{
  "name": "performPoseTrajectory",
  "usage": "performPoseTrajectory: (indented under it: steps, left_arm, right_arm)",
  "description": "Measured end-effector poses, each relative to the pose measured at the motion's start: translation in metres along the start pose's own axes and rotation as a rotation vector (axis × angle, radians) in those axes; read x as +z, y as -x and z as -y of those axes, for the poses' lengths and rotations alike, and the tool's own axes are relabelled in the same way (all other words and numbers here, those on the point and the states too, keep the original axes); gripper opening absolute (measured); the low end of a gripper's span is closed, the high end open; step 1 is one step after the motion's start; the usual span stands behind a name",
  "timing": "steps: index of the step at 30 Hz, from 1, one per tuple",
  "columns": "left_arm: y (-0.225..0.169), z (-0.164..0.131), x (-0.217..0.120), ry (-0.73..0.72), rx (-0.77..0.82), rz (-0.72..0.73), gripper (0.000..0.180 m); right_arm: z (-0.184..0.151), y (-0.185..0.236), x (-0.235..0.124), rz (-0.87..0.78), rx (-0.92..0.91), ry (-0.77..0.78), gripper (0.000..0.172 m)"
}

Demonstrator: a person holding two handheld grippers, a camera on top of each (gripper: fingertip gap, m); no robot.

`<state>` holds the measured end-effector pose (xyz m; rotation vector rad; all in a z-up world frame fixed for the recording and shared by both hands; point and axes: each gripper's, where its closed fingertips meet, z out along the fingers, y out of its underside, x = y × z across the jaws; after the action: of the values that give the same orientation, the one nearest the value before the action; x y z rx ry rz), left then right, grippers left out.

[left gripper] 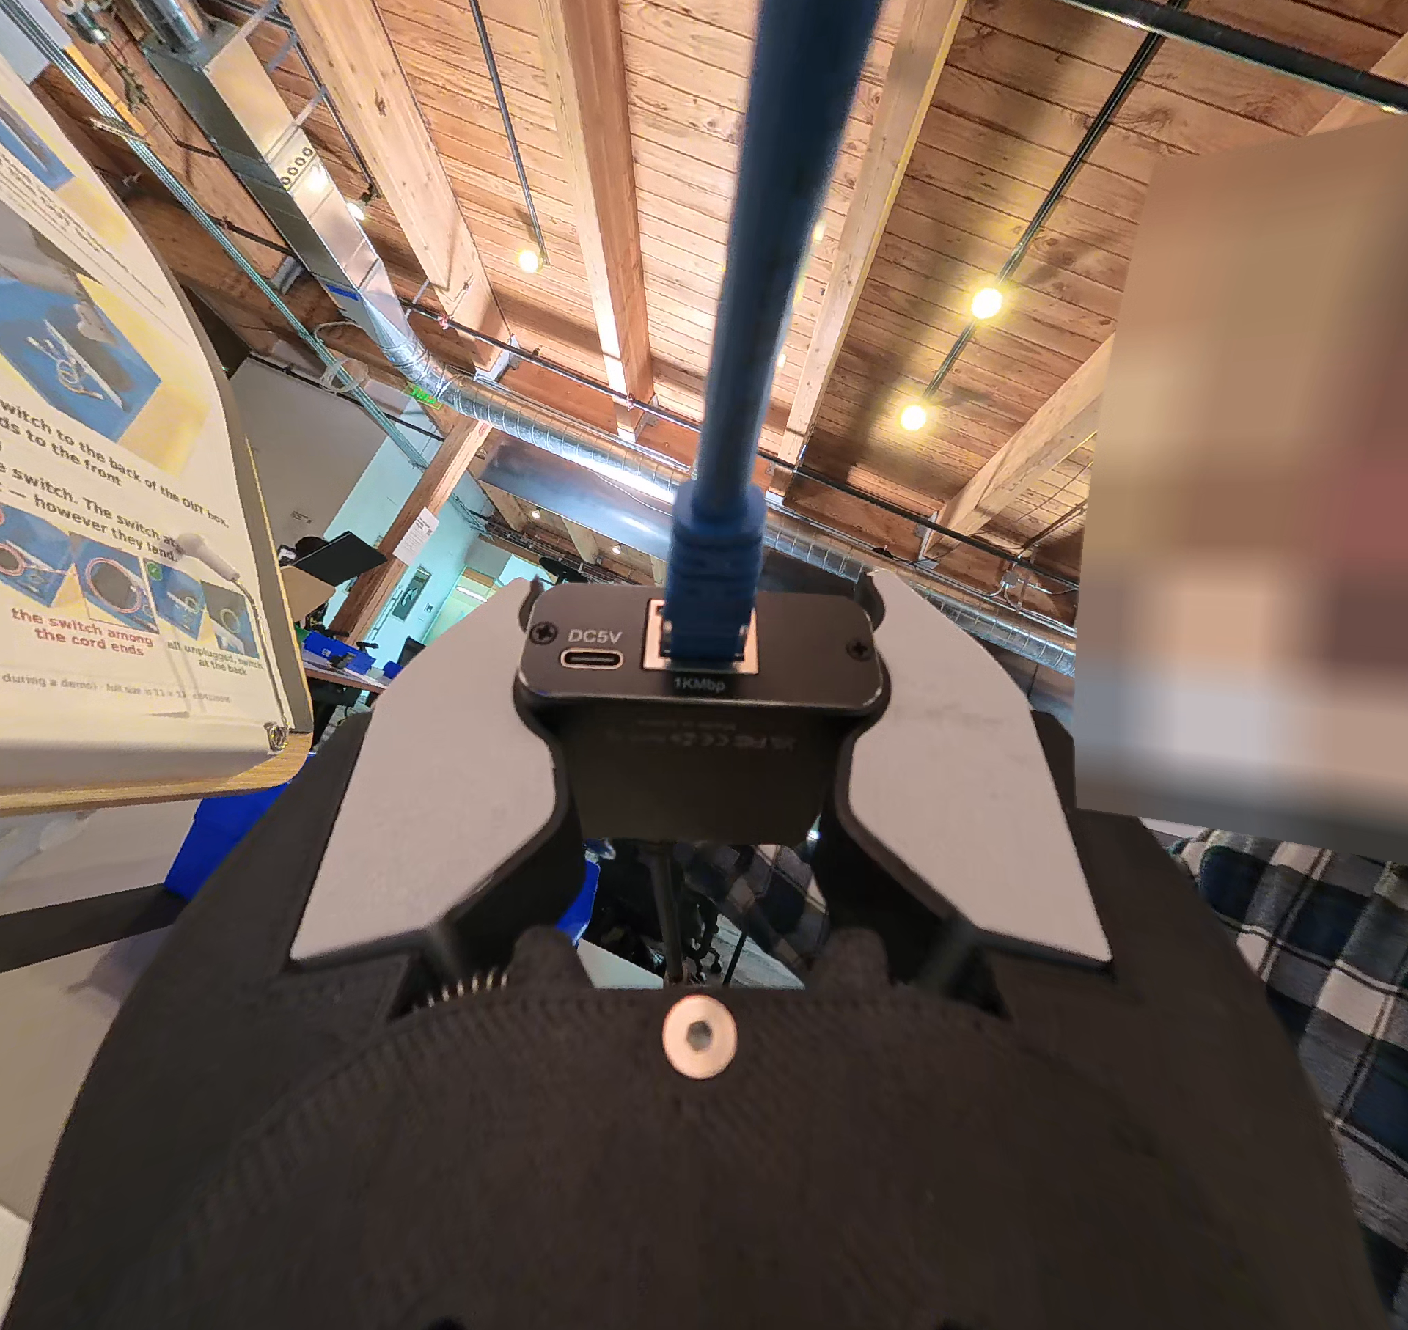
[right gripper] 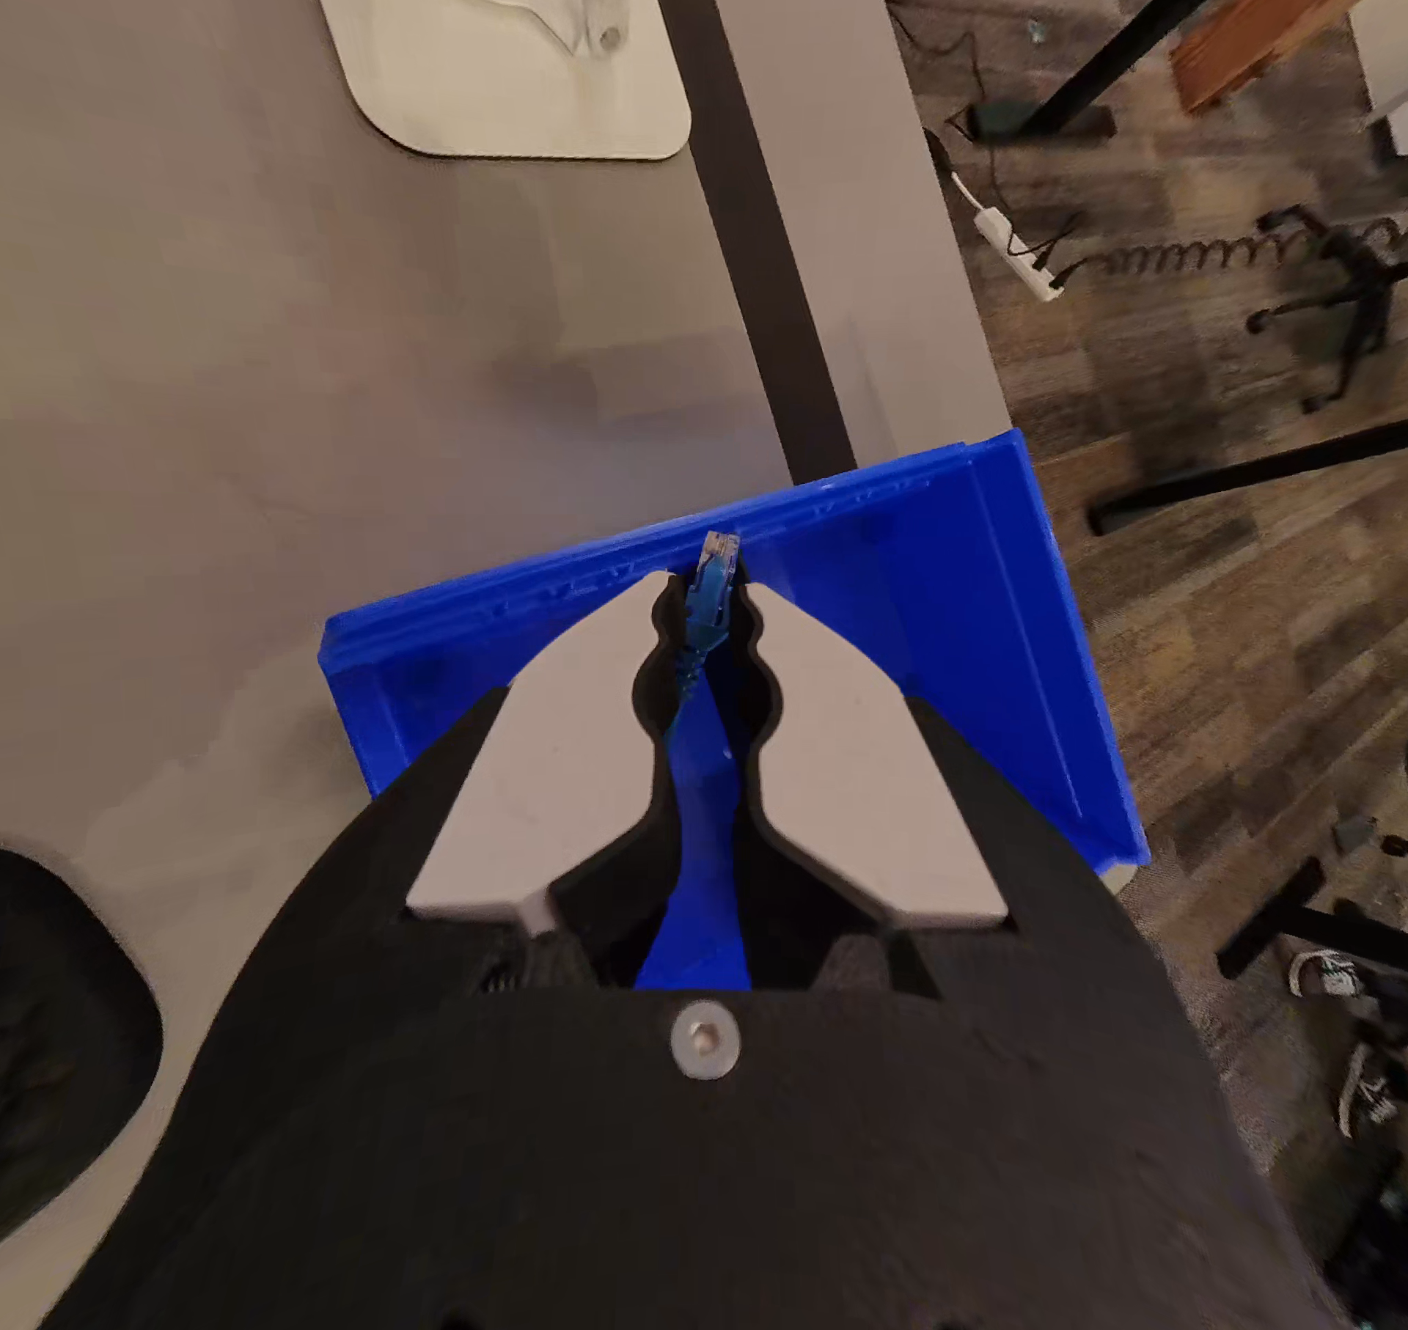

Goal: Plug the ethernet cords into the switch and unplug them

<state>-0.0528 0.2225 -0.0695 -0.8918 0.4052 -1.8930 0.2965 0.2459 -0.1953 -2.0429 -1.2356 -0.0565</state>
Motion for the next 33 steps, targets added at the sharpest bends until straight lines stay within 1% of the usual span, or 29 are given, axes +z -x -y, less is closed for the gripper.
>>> performPoseTrajectory:
  steps: [1,7,12,15,16,17,18,20,21,22,23,26,28,30,31,33]
  left_arm:
    - [0.000,0.000,0.000,-0.004,-0.004,-0.003,0.076]
    - [0.001,0.001,-0.001,-0.005,-0.008,-0.005,0.076]
    - [0.001,-0.001,0.001,0.000,-0.008,-0.011,0.076]
    - [0.000,-0.003,0.004,0.006,-0.007,-0.017,0.076]
    - [0.000,-0.004,0.004,0.007,-0.007,-0.018,0.076]
    - [0.000,-0.005,0.005,0.009,-0.005,-0.018,0.076]
    - [-0.001,-0.005,0.005,0.010,-0.005,-0.020,0.076]
    - [-0.001,-0.006,0.006,0.009,-0.003,-0.019,0.076]
    - [-0.001,-0.005,0.006,0.007,0.003,-0.017,0.076]
    - [-0.001,-0.005,0.006,0.003,0.009,-0.016,0.076]
    - [-0.001,-0.004,0.006,-0.001,0.010,-0.015,0.076]
    - [0.000,-0.003,0.007,-0.017,0.015,-0.007,0.076]
    - [0.001,-0.003,0.008,-0.028,0.017,0.012,0.076]
    - [-0.001,-0.003,0.009,-0.040,0.008,0.005,0.076]
    - [-0.002,-0.003,0.009,-0.047,0.001,0.005,0.076]
    - [-0.004,-0.002,0.010,-0.052,-0.009,0.008,0.075]
  right_arm:
    - [-0.002,-0.001,0.002,0.001,-0.004,0.007,0.013]
    - [-0.017,-0.004,0.012,0.042,0.002,0.001,0.013]
    - [-0.028,-0.001,0.023,0.084,-0.008,0.029,0.013]
    - [-0.039,0.000,0.034,0.087,-0.009,0.083,0.015]
    - [-0.044,-0.002,0.038,0.076,-0.010,0.117,0.028]
    - [-0.048,-0.005,0.041,0.061,-0.009,0.142,0.051]
    - [-0.049,-0.005,0.042,0.057,-0.004,0.148,0.061]
    - [-0.043,-0.005,0.036,0.047,0.004,0.132,0.069]
    - [-0.038,-0.008,0.029,0.015,0.001,0.130,0.068]
    - [-0.029,-0.010,0.020,-0.018,-0.003,0.111,0.067]
    - [-0.012,-0.009,0.008,-0.049,-0.018,0.069,0.065]
    - [0.055,0.009,-0.030,-0.128,-0.089,-0.061,0.059]
    - [0.110,0.032,-0.052,-0.173,-0.152,-0.184,0.054]
    - [0.159,0.060,-0.066,-0.212,-0.224,-0.268,0.047]
    - [0.181,0.075,-0.070,-0.219,-0.256,-0.316,0.045]
    - [0.218,0.108,-0.070,-0.197,-0.307,-0.381,0.047]
